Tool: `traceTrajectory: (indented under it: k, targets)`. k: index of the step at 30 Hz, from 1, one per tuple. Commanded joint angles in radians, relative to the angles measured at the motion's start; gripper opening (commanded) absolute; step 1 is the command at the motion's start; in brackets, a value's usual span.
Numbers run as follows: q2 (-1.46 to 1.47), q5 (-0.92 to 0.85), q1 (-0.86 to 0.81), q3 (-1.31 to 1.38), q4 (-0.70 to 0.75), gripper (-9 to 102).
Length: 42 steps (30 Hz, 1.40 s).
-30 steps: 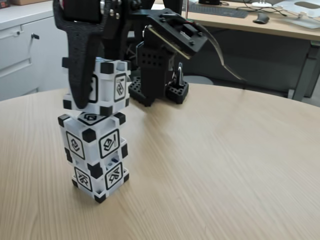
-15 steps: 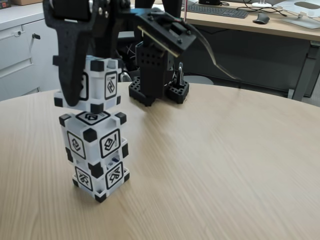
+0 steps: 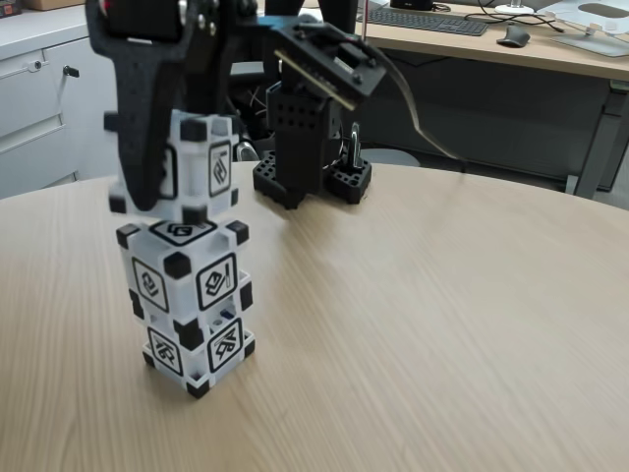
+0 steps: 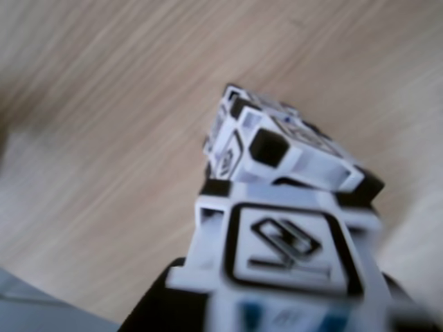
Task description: Stack cubes from left to right.
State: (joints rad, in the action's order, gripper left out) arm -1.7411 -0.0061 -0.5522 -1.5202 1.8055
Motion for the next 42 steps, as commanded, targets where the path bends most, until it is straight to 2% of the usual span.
traceTrajectory:
  k: [1,7,13,22,29,32,35,39,42]
  targets:
    - [-0.048,-0.025,0.008,0.028,-0.009,37]
    - [-0.048,-0.038,0.009,0.028,-0.009,45]
    - [-0.051,-0.124,0.025,0.028,-0.009,48]
    - [-0.034,-0.067,0.147,0.018,-0.009,48]
    - [-0.031,-0.032,0.325,0.025,-0.008,47]
    - [-0.031,-0.012,0.407,0.015,-0.008,42]
    - [-0.031,0.011,0.472,0.012,-0.002,31]
    - [-0.029,0.064,0.518,0.009,0.0,6]
    - [-0.029,0.141,0.522,0.006,0.005,4]
